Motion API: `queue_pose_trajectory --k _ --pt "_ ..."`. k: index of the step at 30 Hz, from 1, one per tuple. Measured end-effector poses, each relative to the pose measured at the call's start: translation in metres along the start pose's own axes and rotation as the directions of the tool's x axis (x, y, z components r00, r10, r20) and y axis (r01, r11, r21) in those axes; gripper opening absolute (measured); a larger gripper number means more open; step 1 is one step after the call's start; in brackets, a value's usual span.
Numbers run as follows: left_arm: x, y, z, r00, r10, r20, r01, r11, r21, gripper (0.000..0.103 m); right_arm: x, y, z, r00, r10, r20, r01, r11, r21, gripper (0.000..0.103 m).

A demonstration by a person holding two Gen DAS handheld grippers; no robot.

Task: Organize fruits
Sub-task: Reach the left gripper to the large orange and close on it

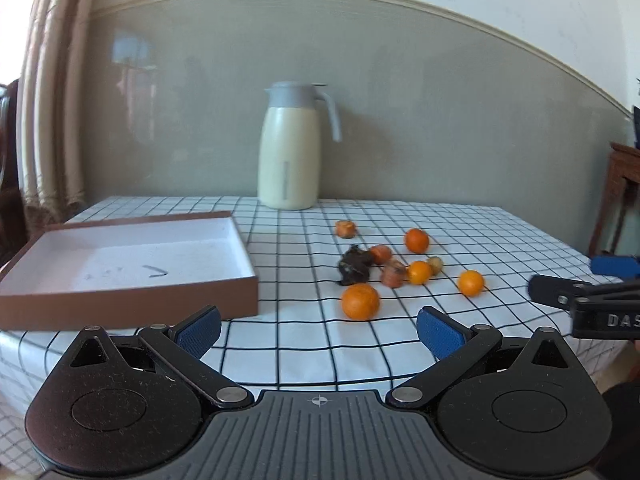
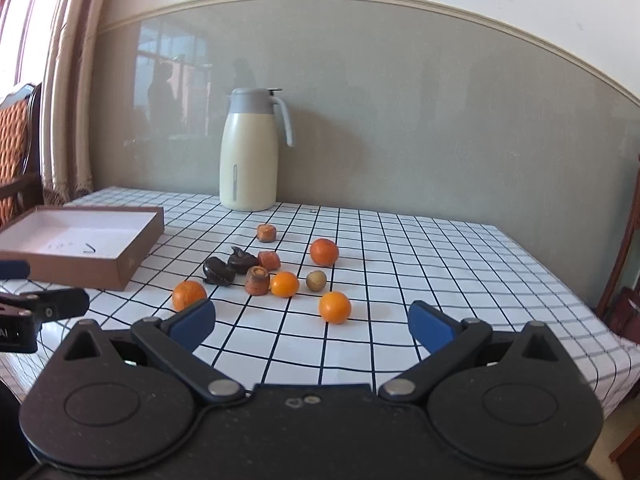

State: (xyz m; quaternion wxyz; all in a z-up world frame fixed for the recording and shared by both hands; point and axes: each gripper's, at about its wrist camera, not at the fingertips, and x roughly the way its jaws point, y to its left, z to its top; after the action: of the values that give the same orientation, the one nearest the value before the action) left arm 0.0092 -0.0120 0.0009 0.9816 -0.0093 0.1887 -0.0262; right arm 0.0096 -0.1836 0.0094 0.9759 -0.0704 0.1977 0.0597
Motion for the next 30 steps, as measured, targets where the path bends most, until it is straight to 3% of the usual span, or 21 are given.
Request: queue_pose_trajectory --k 4,8,12,14,24,25,27,30 --pt "0.007 -0.009 0.002 0.999 -0.020 0.047 0.020 1.000 0.012 0.103 0.012 -0.003 0.004 1.000 0.001 -0.006 -0.001 1.000 -0.016 0.096" --pt "0.020 -0.009 0.000 0.994 -0.033 0.100 0.037 0.999 -0.036 0.103 0.029 -0.009 0.005 1.000 -0.003 -0.030 0.002 1.000 -0.026 0.094" --pt "0.044 -0.014 0.002 0.999 -0.027 0.036 0.027 1.000 -0.011 0.103 0.050 -0.015 0.006 0.999 -0.005 -0.052 0.003 1.000 -0.028 0.094" --pt "0.057 -0.017 0.005 1.000 0.011 0.001 -0.011 1.000 -0.009 0.103 0.060 -0.017 0.007 0.998 -0.005 -0.064 0.004 1.000 -0.025 0.094" --pt "0.104 -0.035 0.003 0.999 -0.010 -0.047 0.012 0.999 0.043 0.103 0.113 -0.026 0.000 0.989 0.003 -0.148 -0.005 1.000 -0.016 0.080" --pt "0.108 -0.036 0.002 0.998 -0.015 -0.056 0.017 0.999 0.047 0.100 0.118 -0.027 0.000 0.988 0.004 -0.155 -0.006 1.000 -0.013 0.078" --pt "0.117 -0.039 0.002 0.996 -0.016 -0.083 0.020 0.998 0.053 0.071 0.125 -0.028 0.000 0.985 0.009 -0.170 -0.011 1.000 -0.010 0.075" --pt "0.129 -0.041 -0.001 0.993 -0.014 -0.118 0.020 0.999 0.046 0.068 0.135 -0.029 0.000 0.982 0.005 -0.190 -0.008 1.000 -0.013 0.072"
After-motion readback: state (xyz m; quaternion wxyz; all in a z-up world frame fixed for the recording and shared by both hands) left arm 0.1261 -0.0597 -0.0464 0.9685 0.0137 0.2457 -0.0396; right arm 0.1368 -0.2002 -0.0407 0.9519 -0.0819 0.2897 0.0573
